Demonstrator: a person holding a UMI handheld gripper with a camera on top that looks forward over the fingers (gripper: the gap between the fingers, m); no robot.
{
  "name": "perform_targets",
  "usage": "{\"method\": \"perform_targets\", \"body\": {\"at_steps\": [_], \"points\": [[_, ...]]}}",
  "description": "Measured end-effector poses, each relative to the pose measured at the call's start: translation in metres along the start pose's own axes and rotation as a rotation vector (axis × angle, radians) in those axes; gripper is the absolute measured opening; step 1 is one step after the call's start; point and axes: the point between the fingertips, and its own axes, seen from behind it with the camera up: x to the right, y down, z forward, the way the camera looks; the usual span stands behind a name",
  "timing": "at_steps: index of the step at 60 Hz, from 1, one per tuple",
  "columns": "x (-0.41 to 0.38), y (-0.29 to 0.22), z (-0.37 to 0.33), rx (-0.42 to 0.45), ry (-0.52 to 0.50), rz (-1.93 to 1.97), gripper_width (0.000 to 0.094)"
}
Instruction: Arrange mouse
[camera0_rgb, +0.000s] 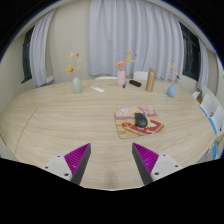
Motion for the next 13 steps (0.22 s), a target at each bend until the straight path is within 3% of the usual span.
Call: {"method": "perform_targets", "body": {"at_steps": [13], "points": [[-0.013, 0.006, -0.005, -0.009, 0.011, -0.008, 0.0852]]}}
